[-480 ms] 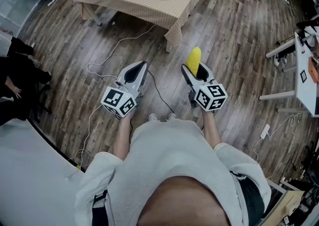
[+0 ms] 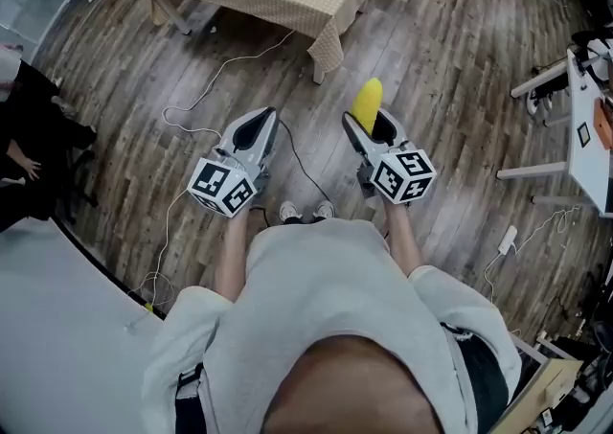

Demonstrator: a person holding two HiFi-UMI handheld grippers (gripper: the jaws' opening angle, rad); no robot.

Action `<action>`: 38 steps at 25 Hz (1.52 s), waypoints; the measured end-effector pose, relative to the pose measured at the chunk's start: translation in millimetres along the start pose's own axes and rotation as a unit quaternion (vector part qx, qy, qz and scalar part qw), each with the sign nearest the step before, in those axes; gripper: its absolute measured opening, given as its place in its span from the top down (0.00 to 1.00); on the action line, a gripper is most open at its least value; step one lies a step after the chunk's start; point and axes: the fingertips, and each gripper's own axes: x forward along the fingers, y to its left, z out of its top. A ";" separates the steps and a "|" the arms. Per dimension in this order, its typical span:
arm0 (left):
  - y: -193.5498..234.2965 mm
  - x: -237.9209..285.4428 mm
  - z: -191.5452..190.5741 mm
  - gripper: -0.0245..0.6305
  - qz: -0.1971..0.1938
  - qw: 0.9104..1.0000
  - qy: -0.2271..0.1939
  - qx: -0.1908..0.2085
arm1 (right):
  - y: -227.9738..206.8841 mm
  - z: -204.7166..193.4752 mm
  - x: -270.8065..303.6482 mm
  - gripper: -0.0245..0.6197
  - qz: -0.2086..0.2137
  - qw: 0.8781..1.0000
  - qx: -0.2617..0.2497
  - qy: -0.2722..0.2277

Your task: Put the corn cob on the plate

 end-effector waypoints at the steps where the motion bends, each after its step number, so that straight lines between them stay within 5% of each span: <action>1: -5.4 1.7 -1.4 0.95 0.000 1.000 0.002 0.002 | -2.2 0.1 -3.0 0.57 0.002 1.000 0.000 0.001; 11: -29.9 4.2 -17.9 0.95 0.023 1.000 0.014 0.008 | -19.2 -7.2 -19.4 0.57 0.024 1.000 0.002 0.007; 22: 3.5 37.0 -23.8 0.95 0.023 1.000 0.019 -0.001 | -42.9 -1.6 20.6 0.57 0.025 1.000 0.003 0.017; 29: 58.9 70.9 -25.6 0.95 0.015 1.000 0.019 -0.011 | -63.9 6.1 81.0 0.57 0.014 1.000 0.003 0.022; 38: 192.8 124.7 -4.3 0.95 0.001 0.999 0.023 -0.028 | -79.0 34.3 213.0 0.57 -0.011 1.000 0.003 0.024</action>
